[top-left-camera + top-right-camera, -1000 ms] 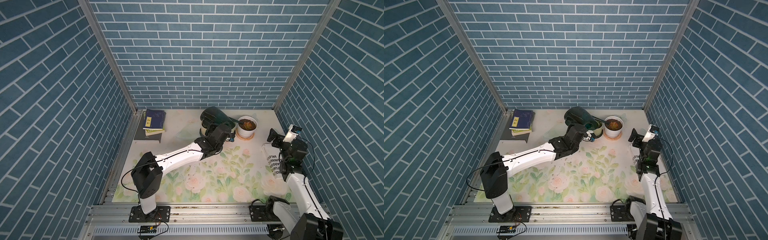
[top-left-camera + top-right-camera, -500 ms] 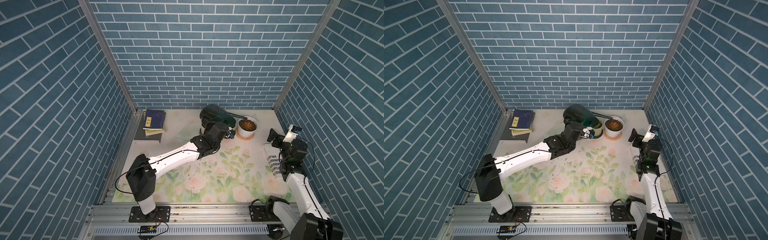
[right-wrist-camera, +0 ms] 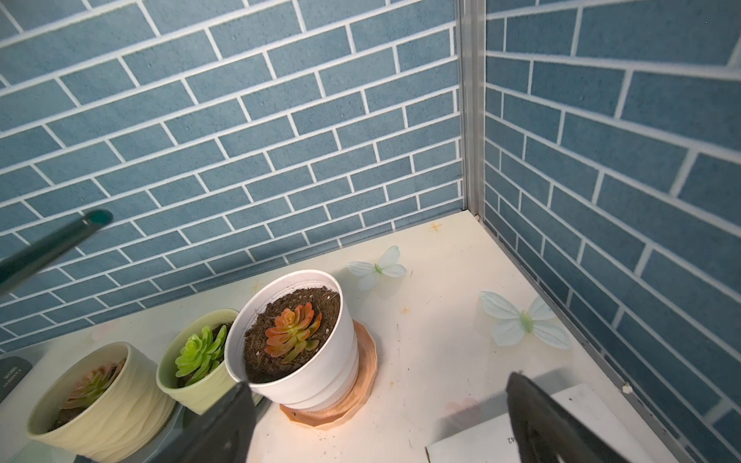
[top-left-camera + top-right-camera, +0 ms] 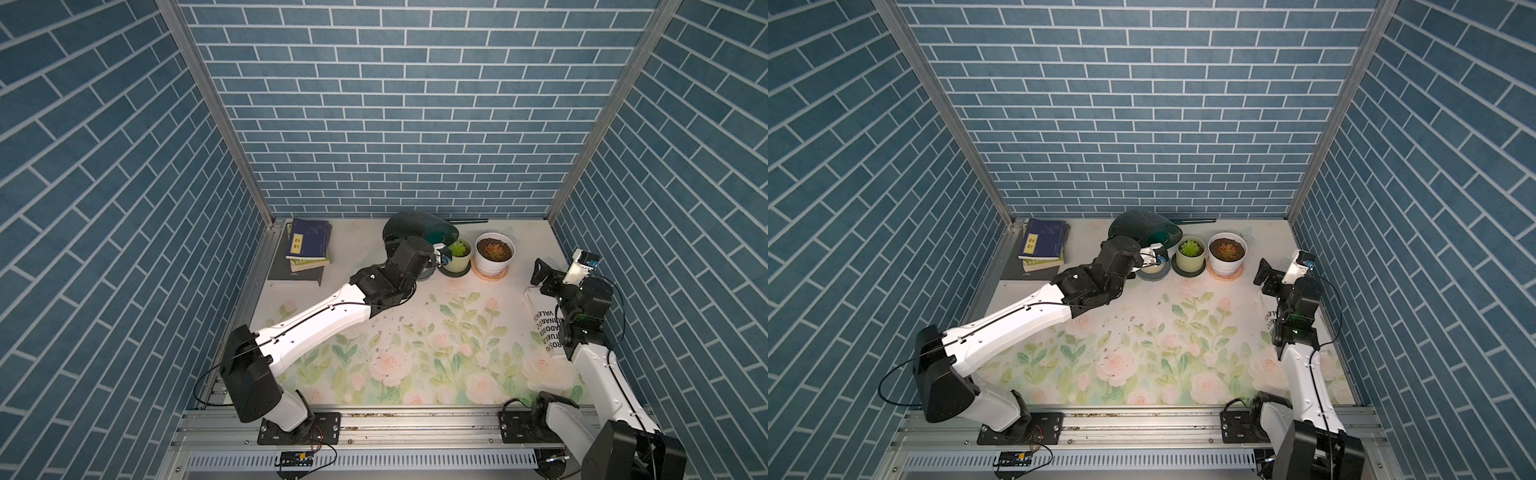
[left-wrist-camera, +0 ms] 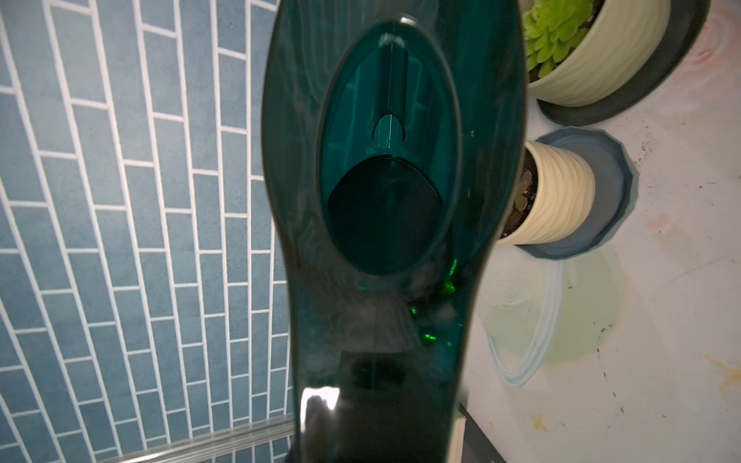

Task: Water the succulent around the soil edge
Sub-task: Water the soil of the potted plant with water, then place the watering can at the center of the board.

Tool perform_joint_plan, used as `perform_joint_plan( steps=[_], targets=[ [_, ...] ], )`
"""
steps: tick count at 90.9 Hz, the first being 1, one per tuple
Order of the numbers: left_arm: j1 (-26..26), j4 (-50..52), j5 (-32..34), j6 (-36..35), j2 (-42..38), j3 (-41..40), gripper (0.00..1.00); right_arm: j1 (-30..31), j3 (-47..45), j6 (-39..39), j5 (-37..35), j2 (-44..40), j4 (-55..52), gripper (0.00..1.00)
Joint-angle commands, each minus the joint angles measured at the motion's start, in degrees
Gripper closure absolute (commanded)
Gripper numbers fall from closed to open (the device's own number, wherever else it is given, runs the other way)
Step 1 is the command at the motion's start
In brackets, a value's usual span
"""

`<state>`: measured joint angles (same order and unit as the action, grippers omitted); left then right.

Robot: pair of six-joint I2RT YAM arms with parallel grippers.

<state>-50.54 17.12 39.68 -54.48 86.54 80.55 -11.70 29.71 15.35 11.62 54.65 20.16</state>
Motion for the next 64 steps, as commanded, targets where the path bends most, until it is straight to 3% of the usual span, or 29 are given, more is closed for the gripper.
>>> perform_joint_plan(
  steps=[1, 13, 41, 64],
  targets=[
    [1.34, -1.35, 0.59, 12.65, -2.83, -1.05, 1.00, -0.17, 0.60, 2.53, 3.07, -0.23, 1.60, 0.01],
    [3.83, -0.61, -0.26, 25.74, -5.73, -4.39, 1.00, -0.01, 0.33, 3.89, 4.52, 0.12, 3.34, 0.01],
    [8.83, -2.36, 3.04, 46.26, -11.14, -11.86, 1.00, 0.44, 2.00, 7.04, 6.07, 2.72, 5.56, 0.01],
    [8.88, -10.35, 7.22, 63.44, -13.00, -20.79, 1.00, 0.88, -1.96, 10.59, -1.99, -1.67, 11.33, 0.01]
  ],
)
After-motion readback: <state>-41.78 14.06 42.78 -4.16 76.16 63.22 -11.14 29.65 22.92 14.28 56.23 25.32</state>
